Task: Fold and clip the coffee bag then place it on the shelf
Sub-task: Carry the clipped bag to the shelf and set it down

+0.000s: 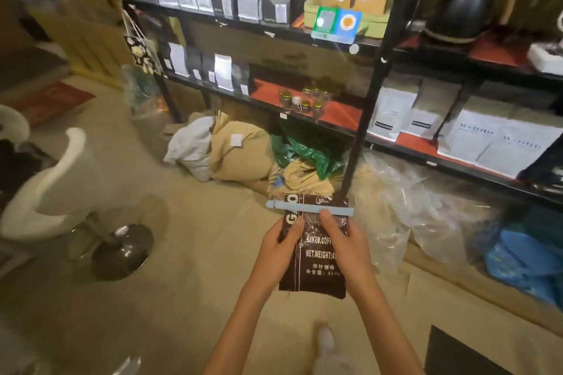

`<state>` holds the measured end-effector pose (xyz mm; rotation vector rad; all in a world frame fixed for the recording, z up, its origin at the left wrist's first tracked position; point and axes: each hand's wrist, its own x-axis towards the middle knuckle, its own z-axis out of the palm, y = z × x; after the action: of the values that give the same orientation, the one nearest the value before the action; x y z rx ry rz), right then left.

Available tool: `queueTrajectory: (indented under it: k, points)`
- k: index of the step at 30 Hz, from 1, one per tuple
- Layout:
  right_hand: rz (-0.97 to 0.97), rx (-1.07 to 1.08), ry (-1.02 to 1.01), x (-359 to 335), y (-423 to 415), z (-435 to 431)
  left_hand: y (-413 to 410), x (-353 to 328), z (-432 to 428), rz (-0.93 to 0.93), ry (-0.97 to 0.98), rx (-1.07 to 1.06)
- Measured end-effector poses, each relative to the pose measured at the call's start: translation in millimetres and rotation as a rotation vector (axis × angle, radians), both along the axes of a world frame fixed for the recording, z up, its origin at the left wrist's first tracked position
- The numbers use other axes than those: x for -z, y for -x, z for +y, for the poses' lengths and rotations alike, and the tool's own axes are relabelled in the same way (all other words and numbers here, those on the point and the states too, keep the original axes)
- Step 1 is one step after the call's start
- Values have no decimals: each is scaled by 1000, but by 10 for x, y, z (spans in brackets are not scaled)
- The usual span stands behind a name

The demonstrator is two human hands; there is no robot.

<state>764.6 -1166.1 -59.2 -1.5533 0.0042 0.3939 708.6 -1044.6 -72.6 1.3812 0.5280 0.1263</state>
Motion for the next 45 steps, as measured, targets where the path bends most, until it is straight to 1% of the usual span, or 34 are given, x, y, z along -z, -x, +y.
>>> queueTrajectory:
  k: [1, 3, 6, 9, 14, 16, 19, 21, 23, 24, 26, 29, 32, 34, 35, 37, 39, 42, 45]
  points:
    - [15, -33, 1, 71, -284, 248, -237, 53, 232, -14, 3, -26]
    - [27, -36, 8, 103, -487, 387, -432, 13, 377, -31, 41, -60]
    - [34, -68, 19, 167, -1053, 781, -960, 47, 780, -60, 150, -195]
    - [28, -110, 15, 154, -1642, 1180, -1552, -1, 1185, -67, 176, -305]
    - [42, -112, -35, 99, -2446, 1798, -2454, -14, 1765, -86, 228, -386]
    - [67, -110, -19, 72, -2673, 1991, -2731, -5, 1974, -63, 231, -414]
    - [98, -125, -6, 63, -3030, 2293, -3117, 5, 2317, -60, 256, -395]
    - [99, -143, 9, 31, -3248, 2474, -3315, 2, 2539, -67, 235, -355]
    - [78, -122, -21, 10, -3480, 2670, -3514, 27, 2821, -66, 225, -312]
    - [37, -109, -12, -14, -3608, 2773, -3622, 29, 2998, -68, 211, -279]
    - [-64, -118, 54, -68, -3876, 2994, -3837, 23, 3373, -79, 155, -205]
    - [-189, -188, 209, -125, -4252, 3389, -4151, 41, 3903, -80, 63, -108]
    - [-300, -140, 359, -154, -4547, 4000, -4504, 96, 4538, -99, 79, -45]
    - [-373, -80, 509, -153, -4736, 4420, -4777, 123, 4945, -127, 96, -15]
    - [-364, -44, 561, -165, -4814, 4582, -4883, 137, 5093, -136, 103, 1]
    - [-356, -11, 598, -169, -5027, 4872, -5121, 183, 5386, -152, 108, 42]
    - [-340, -90, 646, -182, -5208, 5084, -5340, 222, 5607, -164, 115, 81]
    - [-327, -237, 829, -180, -5448, 5320, -5642, 300, 5800, -120, 89, 131]
    - [-360, -255, 923, -67, -5671, 5408, -5817, 417, 5863, -82, 71, 152]
